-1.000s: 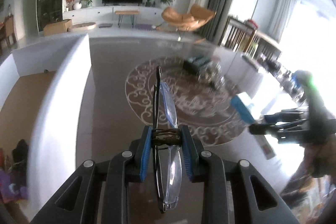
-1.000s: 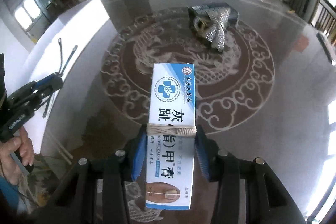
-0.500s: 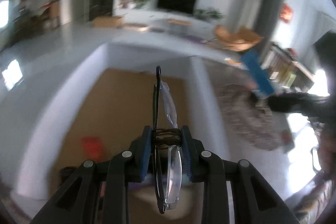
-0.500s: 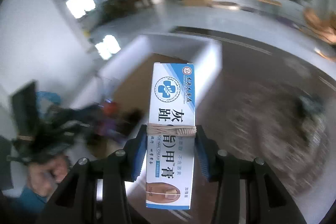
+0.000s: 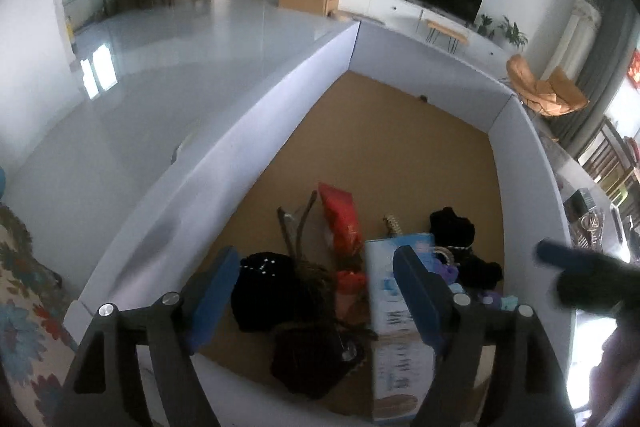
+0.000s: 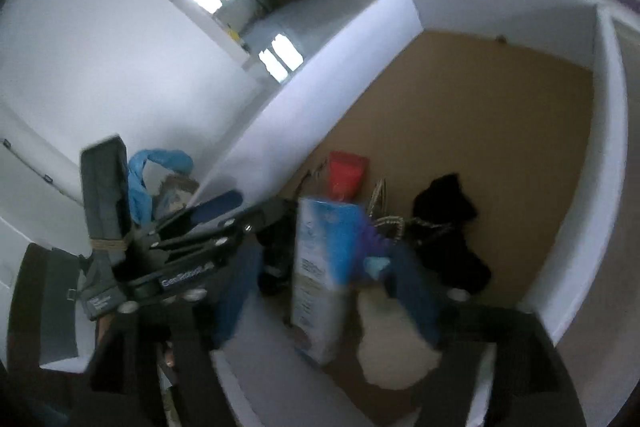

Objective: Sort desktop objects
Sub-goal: 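Withdraw both tools from the bin back over the table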

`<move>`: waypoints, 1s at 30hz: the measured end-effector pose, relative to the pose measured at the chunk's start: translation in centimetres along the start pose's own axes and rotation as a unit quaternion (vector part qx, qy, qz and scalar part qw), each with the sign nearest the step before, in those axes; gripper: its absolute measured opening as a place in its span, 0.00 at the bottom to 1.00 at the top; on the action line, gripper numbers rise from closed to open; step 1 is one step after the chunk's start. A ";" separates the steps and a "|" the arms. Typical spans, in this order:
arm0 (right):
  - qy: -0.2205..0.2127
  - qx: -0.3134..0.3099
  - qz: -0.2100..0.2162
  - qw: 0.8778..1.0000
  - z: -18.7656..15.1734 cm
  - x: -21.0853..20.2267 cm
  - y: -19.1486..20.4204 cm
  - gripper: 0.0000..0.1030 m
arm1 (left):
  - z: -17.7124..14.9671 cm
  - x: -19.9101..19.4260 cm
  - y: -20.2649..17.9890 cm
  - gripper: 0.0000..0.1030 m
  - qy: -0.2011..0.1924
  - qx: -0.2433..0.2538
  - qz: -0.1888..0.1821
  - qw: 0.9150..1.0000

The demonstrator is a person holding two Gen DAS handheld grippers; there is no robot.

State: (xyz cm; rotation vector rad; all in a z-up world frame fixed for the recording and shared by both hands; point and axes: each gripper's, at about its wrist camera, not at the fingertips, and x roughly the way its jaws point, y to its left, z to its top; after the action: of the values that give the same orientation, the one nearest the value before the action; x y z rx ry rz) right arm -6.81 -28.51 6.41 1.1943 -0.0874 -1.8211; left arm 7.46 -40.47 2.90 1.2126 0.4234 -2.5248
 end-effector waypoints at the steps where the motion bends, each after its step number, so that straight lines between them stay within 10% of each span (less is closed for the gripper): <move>1: -0.014 -0.007 -0.004 1.000 -0.2 -1.3 -0.2 0.81 | -0.2 -0.3 -0.7 0.76 -0.007 0.002 0.002 1.000; 6: -0.120 -0.041 -0.101 0.987 -3.2 -9.5 -4.0 0.96 | -0.2 -3.2 -5.3 0.76 -0.063 0.036 -0.022 0.997; 10: -0.179 -0.004 -0.243 0.954 -9.1 -15.1 -11.9 0.98 | -0.2 -6.2 -12.2 0.76 -0.097 0.096 -0.091 0.987; 13: -0.144 0.081 -0.337 0.927 -14.1 -17.4 -19.2 0.98 | -0.8 -8.1 -17.4 0.79 -0.104 0.136 -0.147 0.974; 20: -0.131 0.198 -0.415 0.879 -20.4 -23.5 -27.3 0.98 | -4.9 -8.5 -30.1 1.00 -0.074 0.223 -0.258 0.937; 30: -0.127 0.219 -0.422 0.871 -21.3 -23.5 -28.7 1.00 | -9.0 4.4 -38.7 1.00 0.004 0.269 -0.171 0.948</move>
State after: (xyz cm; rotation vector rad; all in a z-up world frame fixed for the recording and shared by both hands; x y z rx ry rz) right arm -7.06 13.20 -3.04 1.4162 -0.1500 -2.8457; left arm -4.22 -2.48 -0.96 1.4312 -0.0824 -3.0623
